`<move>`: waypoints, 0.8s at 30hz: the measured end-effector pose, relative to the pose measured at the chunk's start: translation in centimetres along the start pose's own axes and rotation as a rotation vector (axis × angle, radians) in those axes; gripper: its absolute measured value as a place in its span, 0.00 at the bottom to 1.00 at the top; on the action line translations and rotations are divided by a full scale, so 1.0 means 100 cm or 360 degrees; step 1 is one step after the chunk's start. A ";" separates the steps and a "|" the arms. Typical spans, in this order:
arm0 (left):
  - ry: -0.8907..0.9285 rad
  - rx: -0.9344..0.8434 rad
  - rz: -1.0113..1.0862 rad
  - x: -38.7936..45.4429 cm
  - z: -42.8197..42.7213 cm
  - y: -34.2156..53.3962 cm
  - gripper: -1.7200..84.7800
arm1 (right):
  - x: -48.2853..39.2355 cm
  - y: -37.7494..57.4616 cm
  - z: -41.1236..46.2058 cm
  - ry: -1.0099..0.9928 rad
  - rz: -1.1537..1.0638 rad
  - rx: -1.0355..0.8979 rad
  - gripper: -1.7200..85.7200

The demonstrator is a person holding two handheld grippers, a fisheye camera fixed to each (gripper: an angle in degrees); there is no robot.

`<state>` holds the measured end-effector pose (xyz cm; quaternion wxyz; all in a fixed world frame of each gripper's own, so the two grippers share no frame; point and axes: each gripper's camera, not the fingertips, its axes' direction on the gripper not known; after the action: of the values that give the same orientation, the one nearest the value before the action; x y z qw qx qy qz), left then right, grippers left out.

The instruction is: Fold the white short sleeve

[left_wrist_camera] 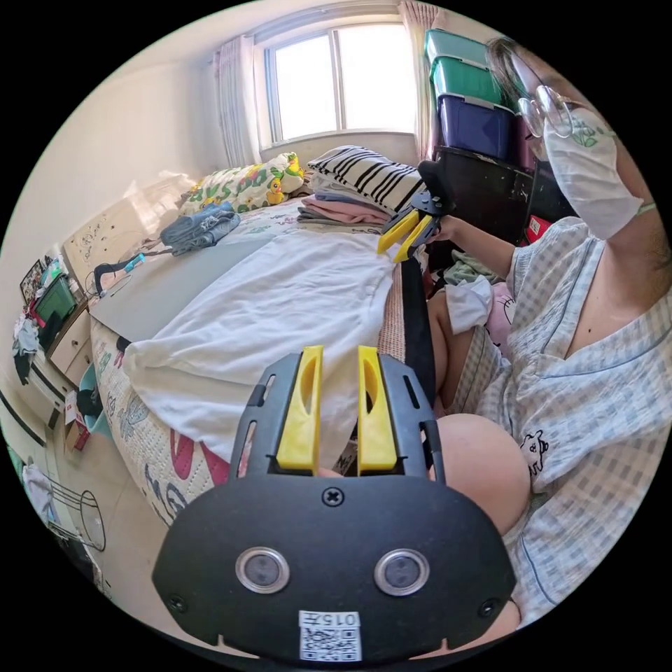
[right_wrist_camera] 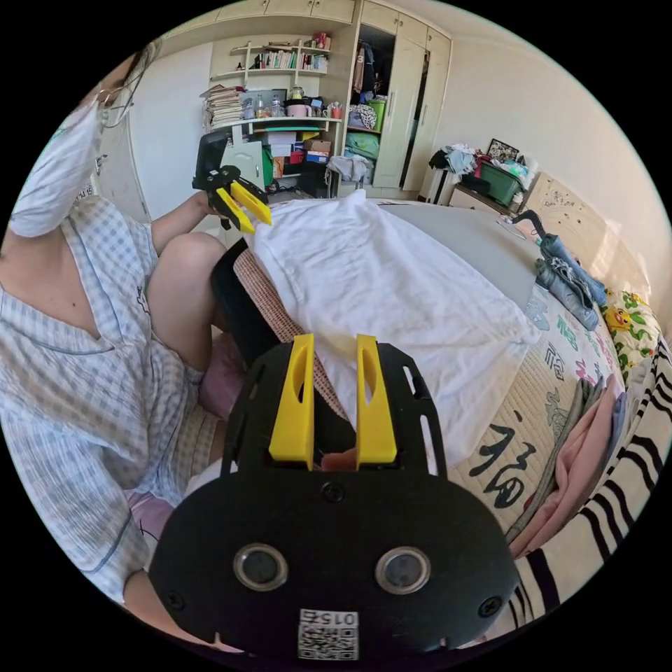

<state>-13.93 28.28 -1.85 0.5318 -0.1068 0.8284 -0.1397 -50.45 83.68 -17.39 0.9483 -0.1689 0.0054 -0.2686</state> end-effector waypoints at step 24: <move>0.0068 0.0175 -0.0662 -0.111 0.083 0.049 0.06 | 0.026 -0.096 -0.089 -0.0009 0.0623 0.0216 0.08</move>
<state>-1.88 35.51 2.65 0.4788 -0.2433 0.7908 -0.2936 -53.99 71.78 -22.49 0.9916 -0.1011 0.0175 -0.0785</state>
